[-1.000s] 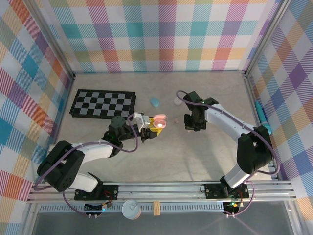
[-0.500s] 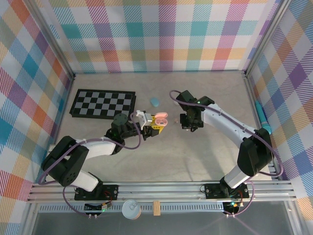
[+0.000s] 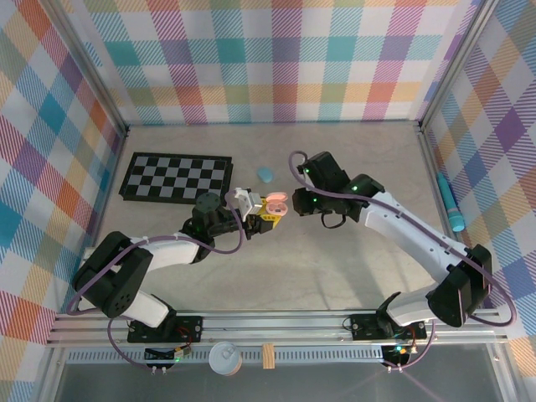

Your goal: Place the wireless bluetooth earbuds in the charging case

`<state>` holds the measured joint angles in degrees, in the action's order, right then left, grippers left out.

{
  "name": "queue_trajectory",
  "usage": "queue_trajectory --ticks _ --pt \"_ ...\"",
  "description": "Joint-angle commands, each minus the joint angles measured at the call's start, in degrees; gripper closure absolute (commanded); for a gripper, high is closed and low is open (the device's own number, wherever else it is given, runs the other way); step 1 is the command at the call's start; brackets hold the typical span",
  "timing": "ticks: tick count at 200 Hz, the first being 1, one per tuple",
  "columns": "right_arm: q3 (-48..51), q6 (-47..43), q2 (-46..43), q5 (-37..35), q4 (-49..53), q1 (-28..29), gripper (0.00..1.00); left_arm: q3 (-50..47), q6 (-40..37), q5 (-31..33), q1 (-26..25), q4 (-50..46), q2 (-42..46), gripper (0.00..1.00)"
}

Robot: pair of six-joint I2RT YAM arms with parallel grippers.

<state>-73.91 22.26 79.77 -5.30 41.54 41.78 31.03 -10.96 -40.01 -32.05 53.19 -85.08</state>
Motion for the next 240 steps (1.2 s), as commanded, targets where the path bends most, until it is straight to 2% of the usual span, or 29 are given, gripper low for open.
queue_trajectory --ticks 1,78,174,240 --pt "-0.5 -4.2 -0.1 -0.1 -3.0 1.8 0.81 1.7 -1.3 -1.7 0.5 -0.2 -0.1 0.71" --pt "-2.0 -6.8 2.6 -1.3 -4.2 3.9 0.81 1.6 -1.9 -2.0 0.5 -1.3 0.8 0.71" --pt "-0.9 -7.4 3.7 0.3 -6.9 4.4 0.82 1.3 -2.6 -1.9 0.5 -2.1 1.5 0.72" --pt "1.1 -8.2 4.2 2.3 -8.0 4.4 0.78 1.2 -2.2 -1.7 0.5 -1.9 2.6 0.72"
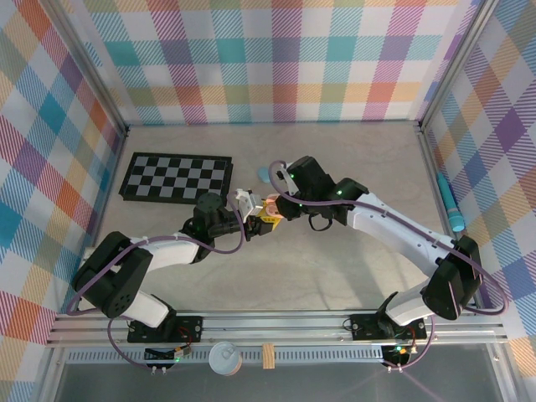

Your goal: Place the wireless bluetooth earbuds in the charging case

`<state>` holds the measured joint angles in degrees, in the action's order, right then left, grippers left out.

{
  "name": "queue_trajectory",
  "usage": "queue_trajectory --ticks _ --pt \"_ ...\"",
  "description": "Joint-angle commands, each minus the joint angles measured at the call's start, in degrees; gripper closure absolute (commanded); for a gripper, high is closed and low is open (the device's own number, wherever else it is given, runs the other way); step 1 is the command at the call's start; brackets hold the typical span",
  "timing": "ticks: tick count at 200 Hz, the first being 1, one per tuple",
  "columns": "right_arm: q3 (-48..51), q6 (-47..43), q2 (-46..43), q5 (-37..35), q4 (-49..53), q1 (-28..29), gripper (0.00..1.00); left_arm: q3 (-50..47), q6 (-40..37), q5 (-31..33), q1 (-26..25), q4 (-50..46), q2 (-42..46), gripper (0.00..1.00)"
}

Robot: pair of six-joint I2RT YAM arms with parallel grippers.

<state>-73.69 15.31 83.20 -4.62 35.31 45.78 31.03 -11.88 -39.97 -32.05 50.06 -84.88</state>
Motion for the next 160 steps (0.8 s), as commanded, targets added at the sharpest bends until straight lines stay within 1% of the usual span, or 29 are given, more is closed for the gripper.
queue_trajectory --ticks 1,116,127,143,160 --pt "0.9 -1.2 0.8 1.5 -1.8 0.4 0.78 1.2 -1.3 -1.7 0.5 1.2 2.5 0.72" --pt "0.2 -6.2 -1.2 0.9 2.5 0.9 0.79 1.2 -1.6 -1.2 0.7 1.4 2.2 0.72" --pt "0.2 -6.5 -1.0 1.4 2.6 1.0 0.78 1.2 -1.7 -1.1 0.7 1.4 2.2 0.72" --pt "0.2 -6.3 -0.8 2.2 2.5 1.1 0.73 1.3 -1.6 -1.2 0.7 1.4 2.3 0.72" --pt "0.2 -5.9 -0.7 2.6 2.4 1.1 0.72 1.3 -1.5 -1.2 0.7 1.4 2.4 0.72"
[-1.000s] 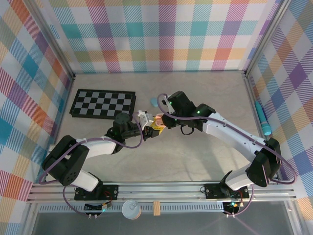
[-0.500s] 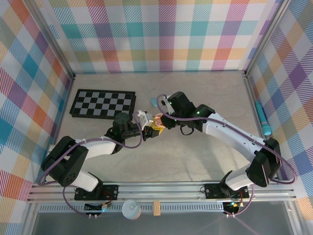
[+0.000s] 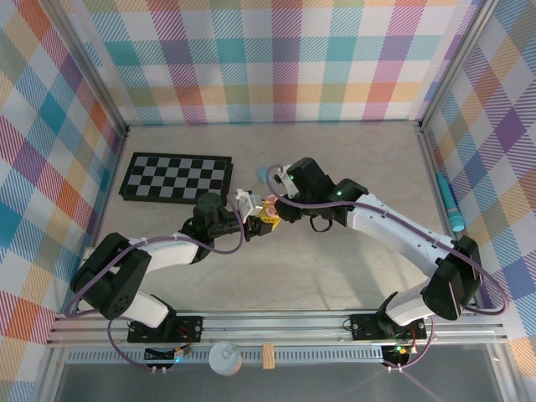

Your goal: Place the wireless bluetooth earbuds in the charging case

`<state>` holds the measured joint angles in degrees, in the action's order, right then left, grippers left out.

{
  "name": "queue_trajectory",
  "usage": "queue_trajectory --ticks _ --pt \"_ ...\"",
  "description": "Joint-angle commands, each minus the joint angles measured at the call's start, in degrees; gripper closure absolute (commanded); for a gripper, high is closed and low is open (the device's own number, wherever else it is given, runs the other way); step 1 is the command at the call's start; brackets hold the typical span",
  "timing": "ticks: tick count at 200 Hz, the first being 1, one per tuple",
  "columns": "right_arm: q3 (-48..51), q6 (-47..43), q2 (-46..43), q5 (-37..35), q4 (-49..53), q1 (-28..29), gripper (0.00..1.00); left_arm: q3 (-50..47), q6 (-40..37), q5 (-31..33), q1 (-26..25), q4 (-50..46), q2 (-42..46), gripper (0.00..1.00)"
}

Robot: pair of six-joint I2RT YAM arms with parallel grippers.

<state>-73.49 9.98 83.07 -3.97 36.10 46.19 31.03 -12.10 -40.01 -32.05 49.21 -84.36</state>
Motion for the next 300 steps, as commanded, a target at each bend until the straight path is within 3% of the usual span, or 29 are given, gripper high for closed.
queue_trajectory --ticks 1,163,192,234,261,300 --pt "0.0 -0.6 -0.6 1.9 1.7 0.7 0.71 1.3 -1.3 -1.1 0.7 2.3 1.9 0.72" --pt "0.3 0.7 -2.7 3.2 0.9 0.7 0.64 1.3 -1.4 -1.3 0.8 2.6 2.1 0.73" --pt "3.4 0.4 -6.9 2.6 -3.0 0.7 0.55 0.7 -1.4 -1.0 1.1 4.0 1.9 0.73" --pt "12.7 0.3 -16.6 1.0 -13.2 0.5 0.54 -2.0 -0.2 -1.3 2.5 11.9 1.7 0.73" --pt "18.9 4.9 -22.0 0.1 -20.0 -2.7 0.51 -2.7 -0.1 -0.9 3.5 12.7 2.1 0.73" --pt "25.0 17.8 -23.0 2.9 -23.2 -14.6 0.50 -3.6 -0.7 0.1 4.1 12.6 3.6 0.73"
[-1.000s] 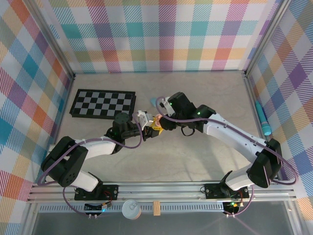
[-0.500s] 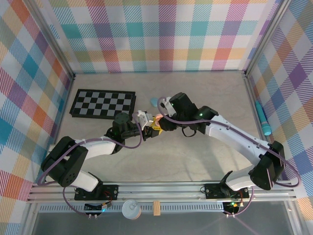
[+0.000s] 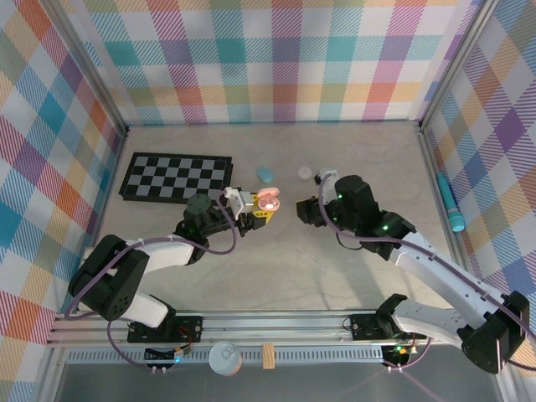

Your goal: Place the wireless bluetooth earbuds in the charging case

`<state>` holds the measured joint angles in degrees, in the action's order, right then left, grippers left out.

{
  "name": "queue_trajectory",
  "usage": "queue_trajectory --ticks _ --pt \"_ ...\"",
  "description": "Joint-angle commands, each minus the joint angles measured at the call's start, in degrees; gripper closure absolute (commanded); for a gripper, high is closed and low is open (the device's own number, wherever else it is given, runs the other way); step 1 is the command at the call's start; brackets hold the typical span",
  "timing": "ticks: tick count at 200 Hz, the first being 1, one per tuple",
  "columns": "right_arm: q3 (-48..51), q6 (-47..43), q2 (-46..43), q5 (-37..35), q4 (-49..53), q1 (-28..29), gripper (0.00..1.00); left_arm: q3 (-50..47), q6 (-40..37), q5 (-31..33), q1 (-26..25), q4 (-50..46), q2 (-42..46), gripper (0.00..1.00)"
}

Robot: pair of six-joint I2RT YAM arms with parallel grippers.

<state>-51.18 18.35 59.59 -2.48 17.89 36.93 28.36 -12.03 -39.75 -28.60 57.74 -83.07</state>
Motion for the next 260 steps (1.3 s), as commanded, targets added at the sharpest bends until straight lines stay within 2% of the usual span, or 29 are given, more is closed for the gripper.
queue_trajectory --ticks 1,27,45,77,138,187,260 --pt "2.8 9.6 0.5 1.5 -5.0 -5.6 0.50 -0.9 -0.8 -0.2 0.7 4.0 2.4 0.73" --pt "2.5 15.1 5.9 5.0 -4.7 -10.2 0.50 -1.8 -0.9 0.3 0.8 4.1 3.5 0.73" --pt "-1.7 17.8 13.6 6.0 0.8 -11.8 0.50 -2.1 -1.0 0.4 0.8 4.0 3.9 0.73" --pt "-13.4 18.1 30.1 4.4 12.4 -12.0 0.54 -2.1 -1.0 -0.1 0.8 4.0 4.1 0.73" --pt "-30.8 16.6 50.6 3.1 22.2 -10.6 0.64 -2.6 -2.5 -0.2 0.8 1.9 6.1 0.73" --pt "-36.4 17.8 57.7 2.8 23.3 -10.1 0.69 -2.7 -3.4 -0.3 0.8 0.9 6.5 0.73" --pt "-39.0 17.6 61.5 4.1 24.0 -10.1 0.73 -2.5 -3.4 -0.5 0.8 0.8 6.2 0.73"
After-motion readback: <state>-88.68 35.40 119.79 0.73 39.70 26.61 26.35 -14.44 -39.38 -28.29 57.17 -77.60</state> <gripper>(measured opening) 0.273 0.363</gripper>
